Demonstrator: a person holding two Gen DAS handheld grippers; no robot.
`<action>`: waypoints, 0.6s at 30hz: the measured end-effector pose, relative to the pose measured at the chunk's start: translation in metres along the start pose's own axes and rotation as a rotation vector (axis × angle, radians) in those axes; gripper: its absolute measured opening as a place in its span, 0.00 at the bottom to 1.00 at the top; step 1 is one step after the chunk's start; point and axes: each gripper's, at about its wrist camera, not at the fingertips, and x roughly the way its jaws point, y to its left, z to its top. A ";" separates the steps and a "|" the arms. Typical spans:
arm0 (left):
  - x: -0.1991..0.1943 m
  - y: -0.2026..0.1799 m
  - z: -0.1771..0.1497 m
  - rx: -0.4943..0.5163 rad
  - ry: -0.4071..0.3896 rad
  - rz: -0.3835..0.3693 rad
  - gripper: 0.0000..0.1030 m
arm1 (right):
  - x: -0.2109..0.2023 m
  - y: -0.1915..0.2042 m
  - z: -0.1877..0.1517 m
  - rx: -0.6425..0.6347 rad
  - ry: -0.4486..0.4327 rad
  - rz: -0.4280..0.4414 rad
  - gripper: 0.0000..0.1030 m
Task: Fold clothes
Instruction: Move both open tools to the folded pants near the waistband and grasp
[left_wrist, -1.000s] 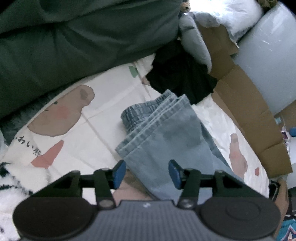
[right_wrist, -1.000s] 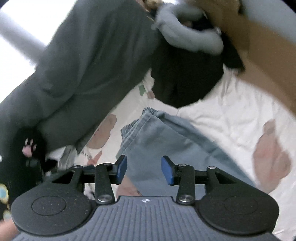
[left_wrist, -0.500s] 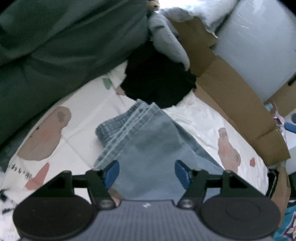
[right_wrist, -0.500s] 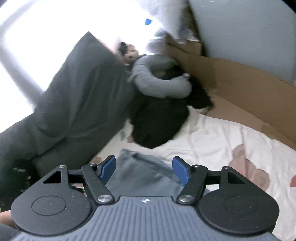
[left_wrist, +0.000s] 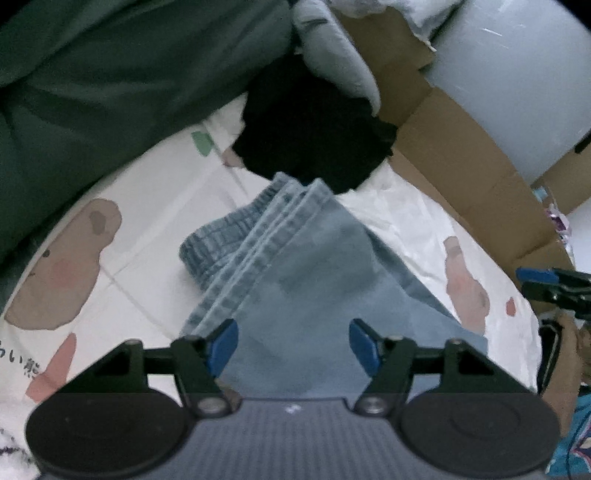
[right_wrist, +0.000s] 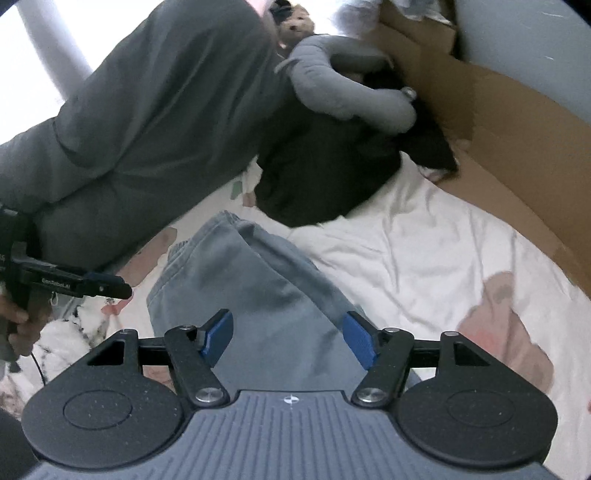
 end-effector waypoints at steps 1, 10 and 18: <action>0.002 0.005 -0.002 -0.008 -0.006 0.013 0.67 | 0.007 0.000 -0.001 -0.012 -0.014 -0.002 0.70; 0.022 0.048 -0.023 -0.158 -0.052 0.026 0.68 | 0.080 0.017 0.025 -0.097 -0.021 0.084 0.65; 0.044 0.070 -0.041 -0.276 -0.042 -0.037 0.68 | 0.128 0.059 0.050 -0.222 0.029 0.132 0.65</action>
